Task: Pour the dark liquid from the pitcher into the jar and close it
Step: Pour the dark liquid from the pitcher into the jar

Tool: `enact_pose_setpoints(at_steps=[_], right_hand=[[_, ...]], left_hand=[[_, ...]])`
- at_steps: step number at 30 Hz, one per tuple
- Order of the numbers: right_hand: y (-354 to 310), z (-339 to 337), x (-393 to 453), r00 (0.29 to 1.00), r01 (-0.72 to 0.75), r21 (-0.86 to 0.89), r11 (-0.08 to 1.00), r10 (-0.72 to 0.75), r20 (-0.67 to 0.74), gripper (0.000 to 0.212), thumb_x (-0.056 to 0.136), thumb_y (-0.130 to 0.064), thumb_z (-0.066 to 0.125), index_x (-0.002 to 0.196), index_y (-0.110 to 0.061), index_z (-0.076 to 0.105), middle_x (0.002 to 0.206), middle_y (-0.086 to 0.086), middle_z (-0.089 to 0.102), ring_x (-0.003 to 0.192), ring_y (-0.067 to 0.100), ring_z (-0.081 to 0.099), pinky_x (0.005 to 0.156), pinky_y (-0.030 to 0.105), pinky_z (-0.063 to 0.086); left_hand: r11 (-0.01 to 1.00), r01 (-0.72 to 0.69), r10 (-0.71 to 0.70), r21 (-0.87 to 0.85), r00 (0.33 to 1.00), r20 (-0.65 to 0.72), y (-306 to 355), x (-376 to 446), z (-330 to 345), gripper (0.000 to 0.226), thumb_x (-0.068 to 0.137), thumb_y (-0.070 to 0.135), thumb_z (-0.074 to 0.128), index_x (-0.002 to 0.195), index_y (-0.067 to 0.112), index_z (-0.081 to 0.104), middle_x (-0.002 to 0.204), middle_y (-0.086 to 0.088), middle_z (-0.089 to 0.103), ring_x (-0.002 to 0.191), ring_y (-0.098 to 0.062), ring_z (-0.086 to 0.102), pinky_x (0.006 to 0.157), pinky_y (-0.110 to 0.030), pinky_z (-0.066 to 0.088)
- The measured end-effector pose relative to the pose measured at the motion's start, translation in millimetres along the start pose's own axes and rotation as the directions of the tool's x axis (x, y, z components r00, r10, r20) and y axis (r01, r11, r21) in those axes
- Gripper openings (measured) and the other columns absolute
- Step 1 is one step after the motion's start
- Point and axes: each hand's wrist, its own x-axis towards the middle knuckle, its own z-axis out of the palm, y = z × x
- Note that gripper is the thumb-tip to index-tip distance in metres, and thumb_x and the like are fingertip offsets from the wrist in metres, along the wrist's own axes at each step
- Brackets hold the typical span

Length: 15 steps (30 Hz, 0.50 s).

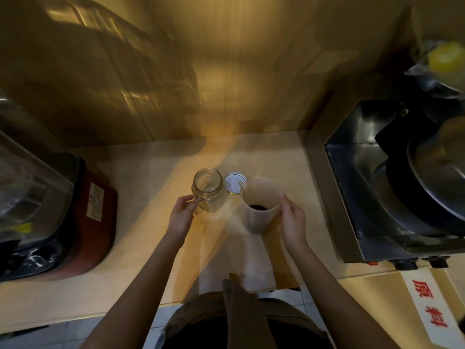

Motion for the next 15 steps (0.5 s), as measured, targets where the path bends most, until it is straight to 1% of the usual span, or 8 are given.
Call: enact_pose_setpoints(at_steps=[2,3,5,6,7,9,12,15], right_hand=[[-8.0,0.8,6.8,1.0,0.005,0.03,1.0,-0.004,-0.014,0.036,0.098,-0.027,0.05,0.064,-0.027,0.058,0.06,-0.012,0.054,0.066,0.004,0.051,0.065,0.021,0.042],[-11.7,0.9,10.0,1.0,0.018,0.039,0.999,-0.017,-0.026,0.036,0.098,-0.026,0.049,0.064,-0.026,0.058,0.058,-0.013,0.055,0.065,0.003,0.051,0.065,0.02,0.042],[-17.3,2.1,15.3,0.997,0.068,0.031,0.997,-0.067,-0.028,0.042,0.1,-0.026,0.046,0.058,-0.022,0.05,0.055,-0.011,0.048,0.058,0.004,0.044,0.06,0.019,0.037],[-19.6,3.3,17.4,0.996,0.092,0.019,0.996,-0.092,-0.017,0.044,0.1,-0.027,0.044,0.057,-0.018,0.046,0.055,-0.005,0.043,0.056,0.008,0.04,0.058,0.022,0.034],[-20.5,4.9,20.1,0.994,0.112,0.005,0.994,-0.112,-0.008,0.046,0.101,-0.027,0.043,0.057,-0.014,0.043,0.056,0.0,0.039,0.056,0.011,0.038,0.057,0.025,0.032],[-20.6,8.3,24.9,0.991,0.13,-0.017,0.991,-0.13,-0.007,0.047,0.101,-0.028,0.042,0.056,-0.014,0.042,0.055,0.002,0.037,0.055,0.013,0.037,0.057,0.028,0.031],[-18.1,11.9,29.7,0.994,0.103,-0.016,0.995,-0.103,-0.019,0.048,0.101,-0.031,0.042,0.056,-0.014,0.045,0.053,0.0,0.039,0.052,0.011,0.038,0.055,0.027,0.032],[-19.8,12.2,32.5,0.998,0.054,0.042,0.998,-0.053,-0.029,0.046,0.1,-0.031,0.044,0.056,-0.015,0.044,0.052,0.0,0.038,0.049,0.009,0.038,0.054,0.023,0.033]], left_hand=[[0.999,-0.047,0.048,0.019,0.996,-0.073,-3.0,1.2,2.4,0.015,0.087,0.019,0.049,0.097,0.012,0.058,0.104,-0.009,0.057,0.108,-0.032,0.052,0.094,-0.04,0.039],[0.996,-0.074,0.078,0.042,0.992,-0.103,-3.9,1.5,4.6,0.016,0.088,0.018,0.046,0.091,0.012,0.06,0.102,-0.008,0.058,0.107,-0.031,0.052,0.092,-0.038,0.038],[0.989,-0.104,0.119,0.106,0.983,-0.14,-5.4,2.1,9.6,0.027,0.091,0.021,0.038,0.086,0.01,0.062,0.1,-0.007,0.059,0.101,-0.027,0.051,0.087,-0.033,0.035],[0.988,-0.108,0.125,0.114,0.98,-0.154,-5.8,2.6,12.5,0.035,0.092,0.025,0.034,0.085,0.007,0.063,0.098,-0.009,0.06,0.097,-0.026,0.051,0.084,-0.031,0.035],[0.99,-0.102,0.118,0.102,0.979,-0.168,-6.3,3.6,15.3,0.042,0.093,0.028,0.032,0.083,0.003,0.064,0.094,-0.011,0.062,0.092,-0.026,0.052,0.082,-0.031,0.034],[0.996,-0.075,0.083,0.052,0.98,-0.183,-6.7,7.7,19.6,0.052,0.094,0.033,0.03,0.073,0.0,0.065,0.083,-0.014,0.063,0.082,-0.025,0.053,0.08,-0.032,0.034],[0.996,-0.07,0.061,-0.049,0.984,-0.169,-9.7,16.3,22.4,0.05,0.092,0.032,0.033,0.053,0.009,0.055,0.063,-0.01,0.058,0.067,-0.024,0.051,0.077,-0.037,0.037],[0.986,-0.065,0.042,-0.152,0.988,-0.149,-6.5,17.8,26.0,0.045,0.092,0.024,0.036,0.051,0.01,0.047,0.054,-0.007,0.05,0.059,-0.022,0.044,0.065,-0.035,0.035]])
